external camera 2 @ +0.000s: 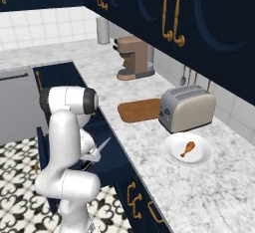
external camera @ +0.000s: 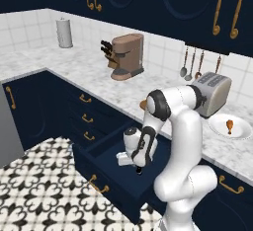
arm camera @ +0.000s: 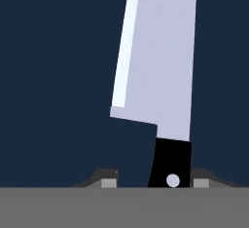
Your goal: Pick up the knife from the drawer and place it on the cutting board. Then place the meat from the plate to the cutting board.
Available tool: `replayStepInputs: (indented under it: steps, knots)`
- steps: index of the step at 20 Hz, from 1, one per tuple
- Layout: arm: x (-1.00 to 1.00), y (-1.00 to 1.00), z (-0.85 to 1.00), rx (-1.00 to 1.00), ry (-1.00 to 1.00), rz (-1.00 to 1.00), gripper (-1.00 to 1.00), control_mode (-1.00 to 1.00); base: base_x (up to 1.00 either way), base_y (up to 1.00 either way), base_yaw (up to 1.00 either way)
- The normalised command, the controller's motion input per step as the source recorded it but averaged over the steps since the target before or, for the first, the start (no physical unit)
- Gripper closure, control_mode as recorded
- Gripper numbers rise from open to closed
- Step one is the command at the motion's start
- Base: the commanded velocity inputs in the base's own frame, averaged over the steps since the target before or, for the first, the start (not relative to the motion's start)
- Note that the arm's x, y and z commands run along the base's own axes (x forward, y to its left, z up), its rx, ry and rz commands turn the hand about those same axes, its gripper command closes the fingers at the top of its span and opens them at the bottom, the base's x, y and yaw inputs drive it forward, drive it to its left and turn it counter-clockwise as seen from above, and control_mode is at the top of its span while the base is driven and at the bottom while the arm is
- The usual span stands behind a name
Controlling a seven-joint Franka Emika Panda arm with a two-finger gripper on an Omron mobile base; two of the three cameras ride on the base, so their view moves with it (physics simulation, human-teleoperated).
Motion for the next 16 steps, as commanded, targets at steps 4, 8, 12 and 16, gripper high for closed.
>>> replayStepInputs:
  steps: [4,8,12,16]
  knots:
    - [-0.03,0.07,-0.06,0.01,-0.01,-0.01,1.00,-1.00,0.00,0.00,0.00]
    - [-0.08,0.06,0.67,0.15,0.01,-0.02,1.00,-1.00,0.00,0.00,0.00]
    - [-0.19,0.18,1.00,0.16,0.10,0.00,1.00,-1.00,0.00,0.00,0.00]
    - [-0.07,0.25,1.00,0.06,0.18,-0.02,1.00,-1.00,0.00,0.00,0.00]
